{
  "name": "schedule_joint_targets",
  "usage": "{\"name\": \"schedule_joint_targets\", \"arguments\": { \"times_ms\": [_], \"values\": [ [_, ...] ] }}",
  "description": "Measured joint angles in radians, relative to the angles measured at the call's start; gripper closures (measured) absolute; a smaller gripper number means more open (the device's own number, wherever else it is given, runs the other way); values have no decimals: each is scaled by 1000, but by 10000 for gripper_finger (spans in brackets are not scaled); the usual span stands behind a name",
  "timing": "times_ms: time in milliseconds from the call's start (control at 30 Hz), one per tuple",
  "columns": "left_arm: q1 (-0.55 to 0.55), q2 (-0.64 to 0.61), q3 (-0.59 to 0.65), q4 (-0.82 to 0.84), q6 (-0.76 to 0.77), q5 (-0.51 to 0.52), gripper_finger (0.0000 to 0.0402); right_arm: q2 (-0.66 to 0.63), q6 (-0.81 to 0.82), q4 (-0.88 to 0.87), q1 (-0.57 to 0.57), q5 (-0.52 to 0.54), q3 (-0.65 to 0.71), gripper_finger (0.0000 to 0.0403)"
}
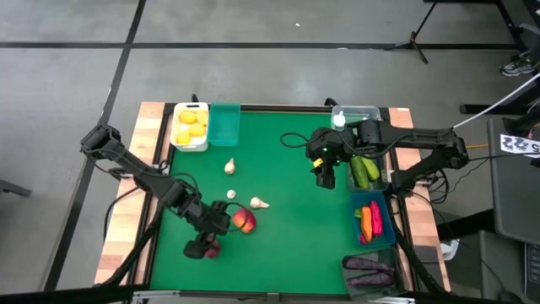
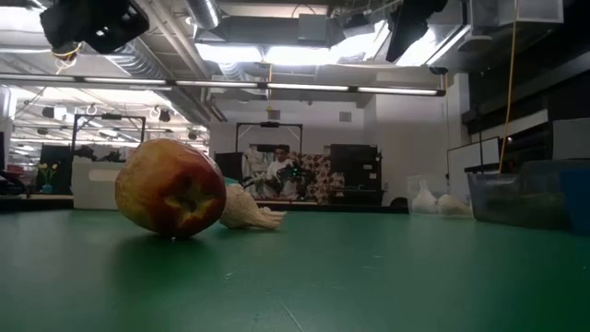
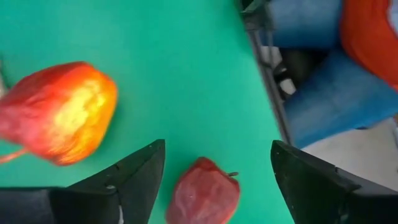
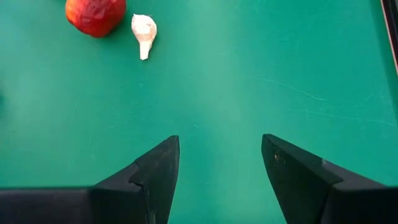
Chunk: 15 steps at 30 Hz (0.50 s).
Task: Sort produce into baskets
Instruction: Put the red apple into the light blue bin
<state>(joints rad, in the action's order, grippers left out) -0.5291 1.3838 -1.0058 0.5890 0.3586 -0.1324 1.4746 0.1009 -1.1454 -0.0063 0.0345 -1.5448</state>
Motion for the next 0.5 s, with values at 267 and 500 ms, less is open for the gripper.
{"name": "schedule_joint_targets", "arguments": {
  "times_ms": [267, 500],
  "values": [
    [3, 0, 0, -22, -147, -18, 77, 0, 14, 0, 0, 0, 0, 175],
    [-94, 42, -8, -30, -139, 19, 76, 0, 33, 0, 0, 0, 0, 175]
  ]
}}
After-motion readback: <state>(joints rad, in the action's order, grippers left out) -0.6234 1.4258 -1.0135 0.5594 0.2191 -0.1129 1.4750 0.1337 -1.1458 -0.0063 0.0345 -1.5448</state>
